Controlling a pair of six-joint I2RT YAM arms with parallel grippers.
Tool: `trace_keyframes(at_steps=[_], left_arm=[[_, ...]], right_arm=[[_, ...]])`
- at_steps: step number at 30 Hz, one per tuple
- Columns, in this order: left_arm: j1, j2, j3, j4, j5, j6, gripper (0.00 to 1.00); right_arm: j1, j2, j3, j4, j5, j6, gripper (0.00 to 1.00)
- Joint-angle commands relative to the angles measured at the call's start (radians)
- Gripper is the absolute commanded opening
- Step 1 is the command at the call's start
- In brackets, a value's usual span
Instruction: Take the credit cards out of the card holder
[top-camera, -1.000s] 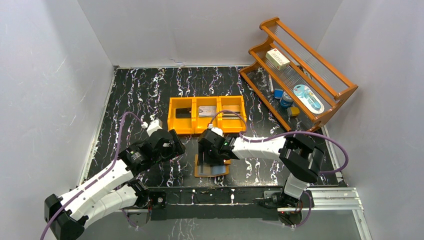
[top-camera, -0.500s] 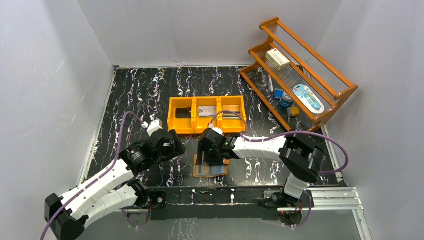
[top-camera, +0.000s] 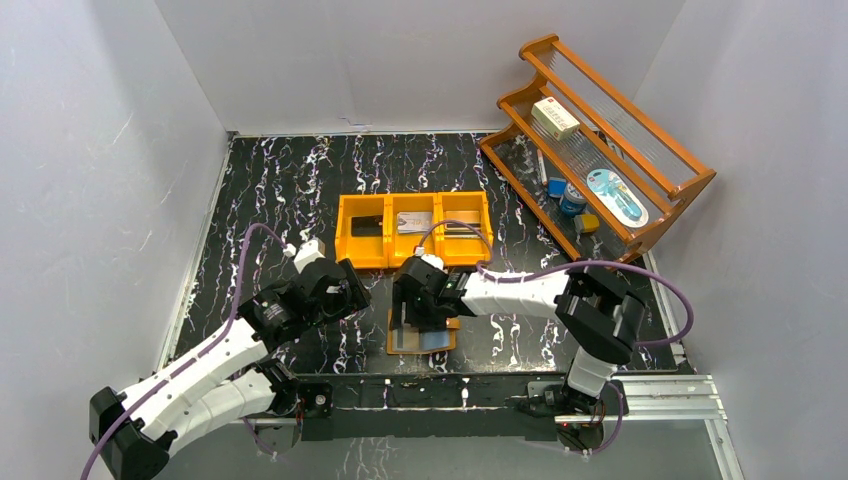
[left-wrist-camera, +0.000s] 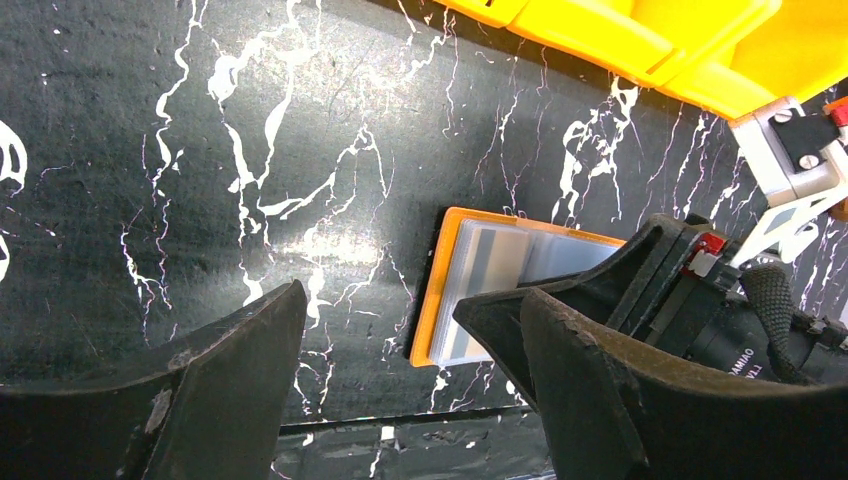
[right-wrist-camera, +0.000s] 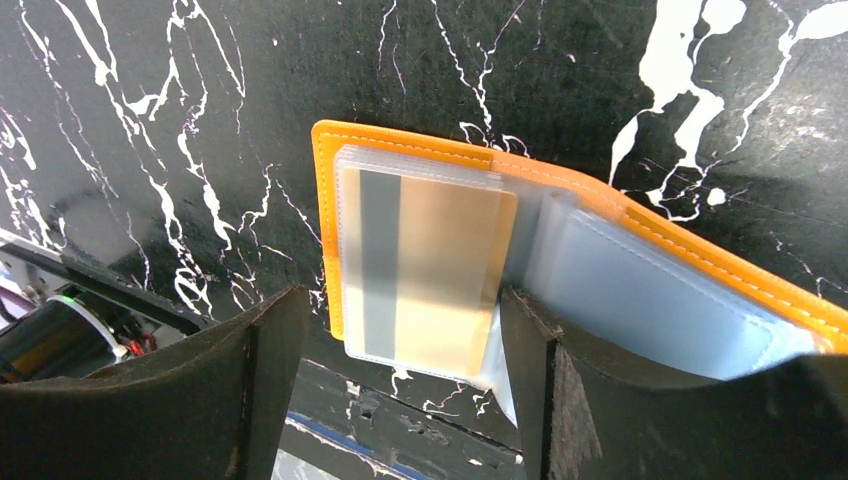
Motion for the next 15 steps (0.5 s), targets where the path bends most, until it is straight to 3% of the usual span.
trace_keyframes(at_steps=[1,15], left_arm=[[0.003,-0.036,0.006,-0.025,-0.053,-0.012,0.78],[0.003,-0.101,-0.001,-0.078,-0.098,-0.043,0.78]], right_arm=[[0.012,0.042,0.05,-0.123,0.091,0.002,0.78],[0.061,0.151,0.178,-0.257,0.188,0.004,0.67]])
